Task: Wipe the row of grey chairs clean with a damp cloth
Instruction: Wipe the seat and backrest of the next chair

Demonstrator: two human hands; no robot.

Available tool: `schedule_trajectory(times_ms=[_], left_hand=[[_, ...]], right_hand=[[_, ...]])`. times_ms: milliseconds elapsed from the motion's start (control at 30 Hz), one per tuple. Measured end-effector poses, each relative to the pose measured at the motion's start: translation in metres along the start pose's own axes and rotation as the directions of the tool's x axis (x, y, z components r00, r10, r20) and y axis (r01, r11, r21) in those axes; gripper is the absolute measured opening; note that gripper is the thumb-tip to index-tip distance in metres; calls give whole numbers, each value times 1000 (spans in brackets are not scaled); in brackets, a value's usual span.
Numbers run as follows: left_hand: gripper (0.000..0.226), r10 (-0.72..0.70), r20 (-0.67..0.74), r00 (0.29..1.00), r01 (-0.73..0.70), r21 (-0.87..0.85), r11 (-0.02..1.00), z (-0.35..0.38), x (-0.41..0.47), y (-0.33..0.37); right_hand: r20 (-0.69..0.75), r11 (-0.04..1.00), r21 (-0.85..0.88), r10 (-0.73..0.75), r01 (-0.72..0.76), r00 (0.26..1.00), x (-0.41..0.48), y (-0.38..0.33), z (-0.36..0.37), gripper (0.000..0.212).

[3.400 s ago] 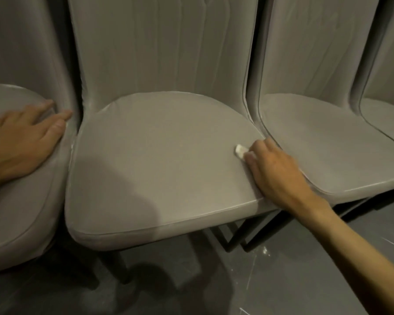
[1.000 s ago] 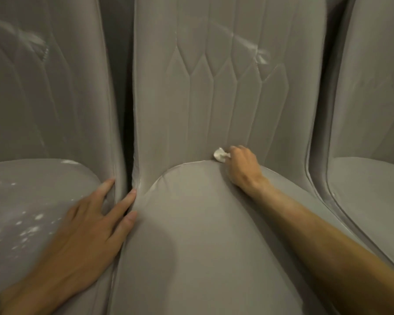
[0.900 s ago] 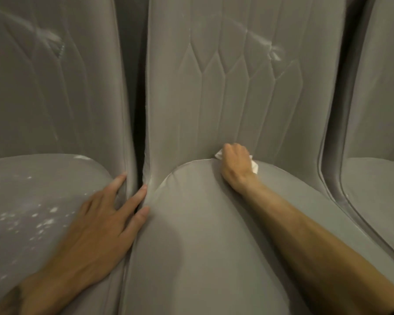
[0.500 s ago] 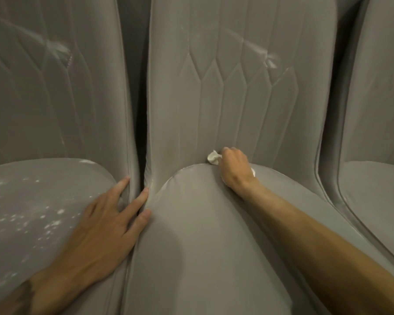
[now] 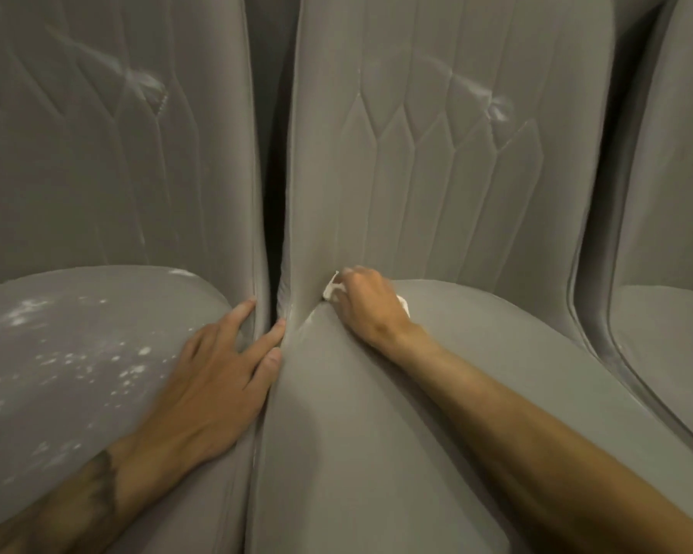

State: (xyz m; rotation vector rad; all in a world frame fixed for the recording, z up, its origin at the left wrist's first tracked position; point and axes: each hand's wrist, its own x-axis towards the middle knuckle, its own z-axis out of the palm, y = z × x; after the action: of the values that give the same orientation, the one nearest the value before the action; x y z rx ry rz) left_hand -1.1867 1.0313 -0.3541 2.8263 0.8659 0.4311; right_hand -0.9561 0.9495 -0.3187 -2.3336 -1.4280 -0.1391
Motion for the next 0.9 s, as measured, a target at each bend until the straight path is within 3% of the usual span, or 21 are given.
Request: schedule_trajectory(times_ms=[167,233,367,533,600,700,733,833,900], left_hand=[[60,18,-5,1000,-18,17,1000,2,2,-5],[59,33,-10,999,-33,21,999,2,1,-8],[64,81,15,997,-81,-8,997,-2,3,-15],[59,195,78,978,-195,-14,981,-16,18,-33],[50,238,102,966,-241,11,971,-19,22,-40],[47,285,139,948,-284,-29,958,-27,25,-49],[47,308,141,941,-304,-47,951,-29,27,-52],[46,359,168,918,-345,-111,932,-38,31,-61],[48,379,188,906,-354,-151,923,-41,33,-63]], right_hand=[[90,951,82,-305,298,948,-40,-24,0,20],[93,951,98,-302,293,949,-32,-17,-13,15],[25,995,9,-100,100,995,-25,-28,-5,20],[95,930,197,-332,309,938,-73,-44,-14,17],[60,954,201,-237,220,970,-61,-41,-23,18],[17,995,94,21,-23,1000,-44,-47,-16,24],[7,997,62,34,-34,999,-51,-56,-10,24],[-57,961,139,-233,239,971,-105,-98,6,16],[43,886,250,-412,390,910,-130,-115,2,14]])
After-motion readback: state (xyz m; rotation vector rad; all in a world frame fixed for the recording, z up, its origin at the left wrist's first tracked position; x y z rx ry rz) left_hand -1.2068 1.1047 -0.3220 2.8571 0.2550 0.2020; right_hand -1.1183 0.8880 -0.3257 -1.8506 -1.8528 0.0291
